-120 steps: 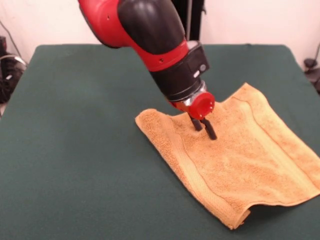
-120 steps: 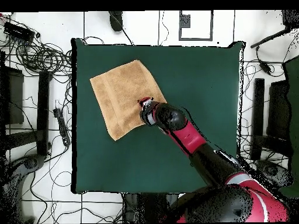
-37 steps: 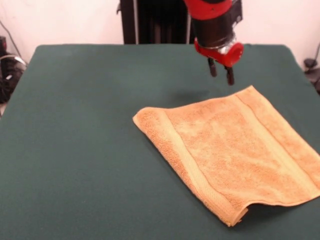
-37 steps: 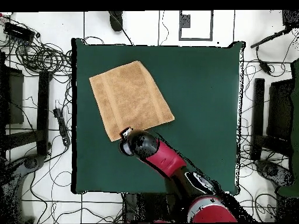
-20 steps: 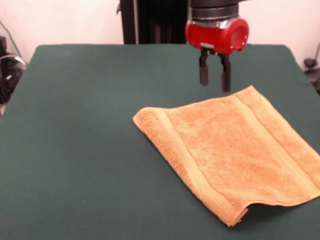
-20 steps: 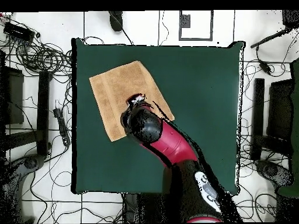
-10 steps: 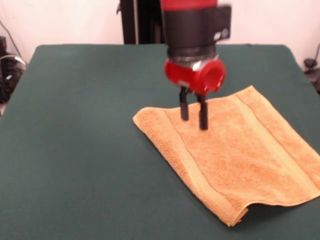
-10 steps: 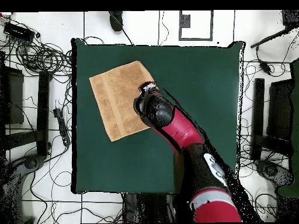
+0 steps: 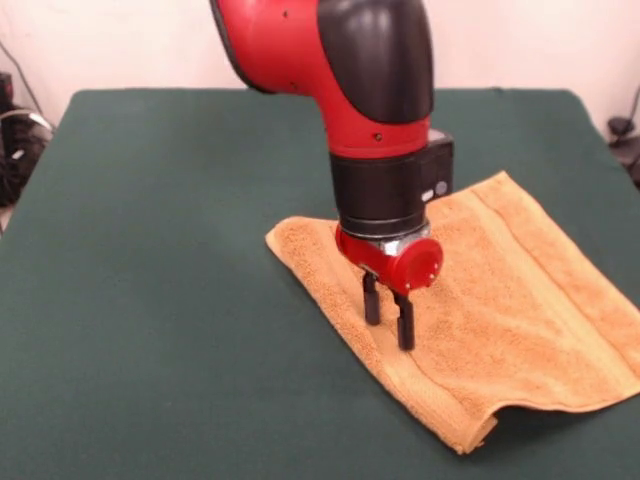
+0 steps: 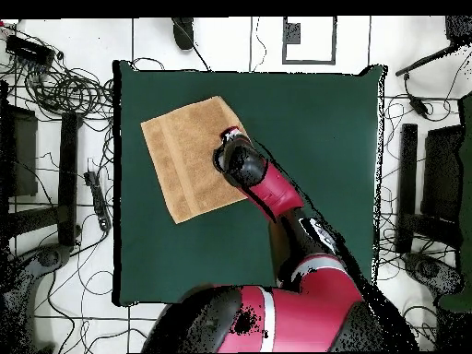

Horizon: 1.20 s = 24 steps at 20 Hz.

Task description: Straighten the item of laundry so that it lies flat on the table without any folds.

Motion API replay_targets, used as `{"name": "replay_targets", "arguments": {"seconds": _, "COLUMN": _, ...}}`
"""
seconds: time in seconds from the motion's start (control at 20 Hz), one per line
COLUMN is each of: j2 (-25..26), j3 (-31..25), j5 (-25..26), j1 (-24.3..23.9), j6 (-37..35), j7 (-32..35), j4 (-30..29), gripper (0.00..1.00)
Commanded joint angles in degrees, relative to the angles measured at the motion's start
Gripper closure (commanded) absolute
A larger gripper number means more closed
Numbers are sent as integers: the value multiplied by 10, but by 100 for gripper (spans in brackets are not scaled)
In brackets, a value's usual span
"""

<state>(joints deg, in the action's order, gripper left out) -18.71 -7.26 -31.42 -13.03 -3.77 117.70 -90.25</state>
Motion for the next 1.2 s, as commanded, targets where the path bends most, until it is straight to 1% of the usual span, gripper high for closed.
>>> {"name": "replay_targets", "arguments": {"seconds": 0.05, "j2": 70, "j3": -63, "j5": -32, "j1": 25, "j6": -113, "j7": 90, "j4": 51, "gripper": 0}}
{"name": "replay_targets", "arguments": {"seconds": 0.15, "j2": 75, "j3": -58, "j5": -33, "j1": 23, "j6": -175, "j7": 96, "j4": 58, "gripper": 0}}
{"name": "replay_targets", "arguments": {"seconds": 0.3, "j2": 66, "j3": -52, "j5": -30, "j1": 12, "j6": -285, "j7": 119, "j4": 54, "gripper": 0}}
{"name": "replay_targets", "arguments": {"seconds": 0.45, "j2": 49, "j3": -39, "j5": -25, "j1": 6, "j6": -359, "j7": 146, "j4": 38, "gripper": 0}}
{"name": "replay_targets", "arguments": {"seconds": 0.65, "j2": 26, "j3": -30, "j5": -18, "j1": -10, "j6": -428, "j7": 151, "j4": 13, "gripper": 0}}
{"name": "replay_targets", "arguments": {"seconds": 0.8, "j2": 19, "j3": -16, "j5": -10, "j1": -14, "j6": -463, "j7": 148, "j4": 14, "gripper": 0}}
{"name": "replay_targets", "arguments": {"seconds": 0.9, "j2": 36, "j3": -2, "j5": 1, "j1": -17, "j6": -471, "j7": 137, "j4": 36, "gripper": 0}}
{"name": "replay_targets", "arguments": {"seconds": 1.2, "j2": 148, "j3": 32, "j5": 20, "j1": -15, "j6": -371, "j7": 94, "j4": 155, "gripper": 0}}
